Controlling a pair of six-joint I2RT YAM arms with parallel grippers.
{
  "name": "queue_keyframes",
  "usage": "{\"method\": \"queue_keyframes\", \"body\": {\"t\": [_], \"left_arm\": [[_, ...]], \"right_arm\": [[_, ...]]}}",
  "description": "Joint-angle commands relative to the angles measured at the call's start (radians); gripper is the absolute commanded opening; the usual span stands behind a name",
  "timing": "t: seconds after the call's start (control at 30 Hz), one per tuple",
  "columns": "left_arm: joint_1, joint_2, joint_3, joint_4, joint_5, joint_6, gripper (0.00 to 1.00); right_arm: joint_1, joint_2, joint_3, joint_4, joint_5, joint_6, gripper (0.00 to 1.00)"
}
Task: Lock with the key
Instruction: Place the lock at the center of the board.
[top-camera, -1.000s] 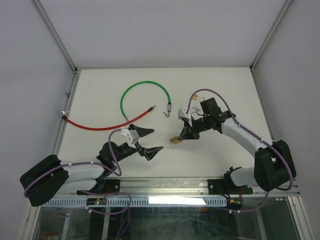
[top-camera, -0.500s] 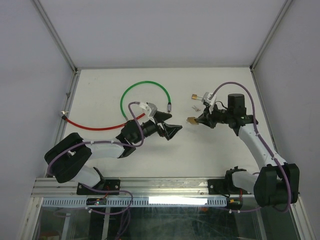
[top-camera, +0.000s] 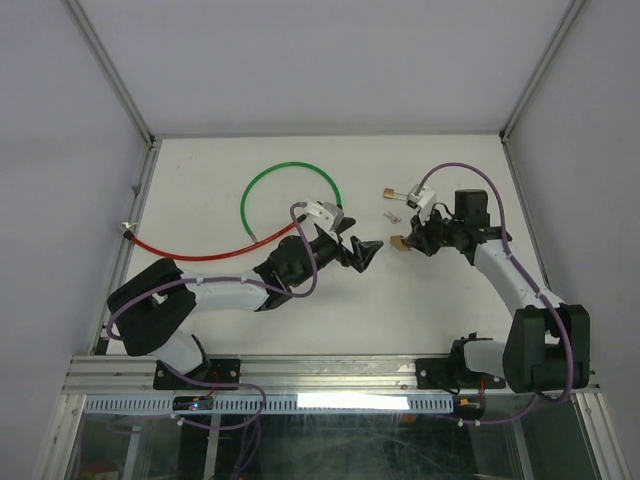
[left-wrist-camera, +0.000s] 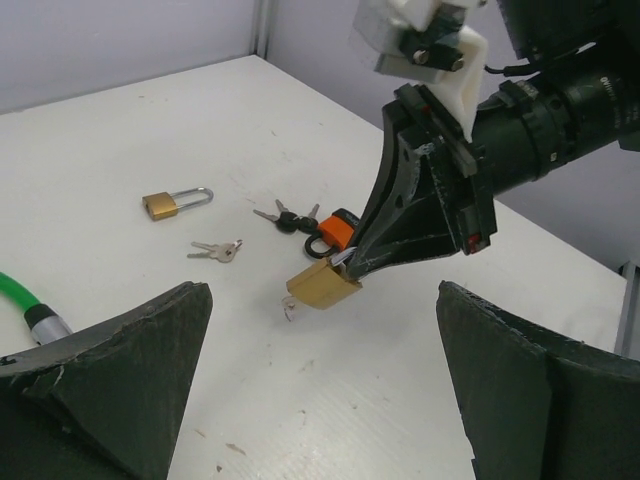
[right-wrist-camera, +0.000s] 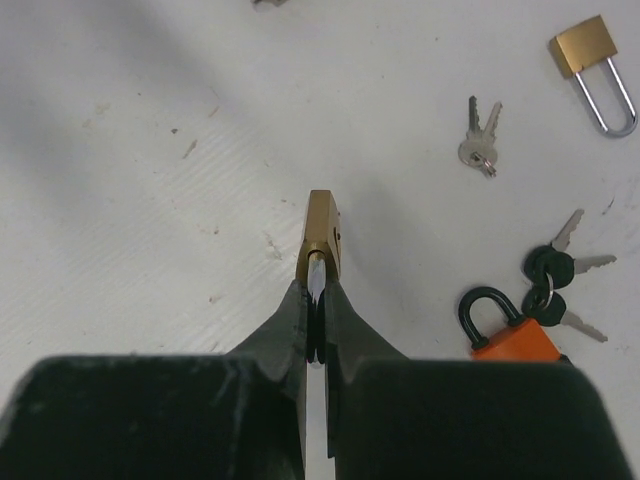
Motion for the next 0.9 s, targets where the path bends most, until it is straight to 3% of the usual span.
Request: {"method": "queue_keyframes", "body": {"t": [0.0, 0.4, 0.73, 0.87], "left_arm": [[-0.016, -0.010, 0.004, 0.032, -0.019, 0.065, 0.99], [-0.020, -0.027, -0.048, 0.102, -0.005, 0.072, 0.99], [-0.020, -0.027, -0.049, 0.102, -0.004, 0.073, 0.99], [-0.021, -0.027, -0.047, 0.102, -0.002, 0.074, 0.99]], "right_arm": [[-0.006, 0.038, 0.037, 0.063, 0.055, 0.016, 0.00], [-0.007, 0.064, -0.028, 0.227, 0.176, 0.096, 0.05], [-0.007, 0.082, -0.026, 0.234, 0.211, 0.105, 0.08], [-0.007, 0.090, -0.020, 0.223, 0.211, 0.102, 0.14]]}}
